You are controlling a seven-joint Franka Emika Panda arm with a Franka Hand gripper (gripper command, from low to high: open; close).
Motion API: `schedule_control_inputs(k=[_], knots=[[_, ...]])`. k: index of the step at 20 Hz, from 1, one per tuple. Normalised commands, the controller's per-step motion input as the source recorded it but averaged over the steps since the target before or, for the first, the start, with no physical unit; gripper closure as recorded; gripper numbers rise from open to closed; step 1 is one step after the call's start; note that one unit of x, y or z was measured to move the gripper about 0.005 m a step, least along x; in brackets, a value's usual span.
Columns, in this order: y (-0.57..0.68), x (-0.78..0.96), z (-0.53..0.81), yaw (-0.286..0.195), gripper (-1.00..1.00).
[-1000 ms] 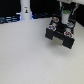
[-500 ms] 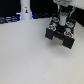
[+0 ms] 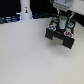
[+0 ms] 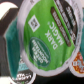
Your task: Open the kcup holder, insert the kcup into the holder, and close the kcup holder
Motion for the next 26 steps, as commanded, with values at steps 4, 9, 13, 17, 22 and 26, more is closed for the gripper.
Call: schedule_control_inputs(k=[4,9,13,17,22,26], knots=[[0.0,-0.31,0.06,-0.01,1.0],[-0.01,-0.55,0.13,-0.073,1.0],[-0.02,-0.16,-0.09,-0.024,1.0],[-0.02,0.04,-0.14,-0.012,1.0],[0.03,0.13,-0.03,-0.012,1.0],[0.0,0.01,-0.02,0.003,1.0]])
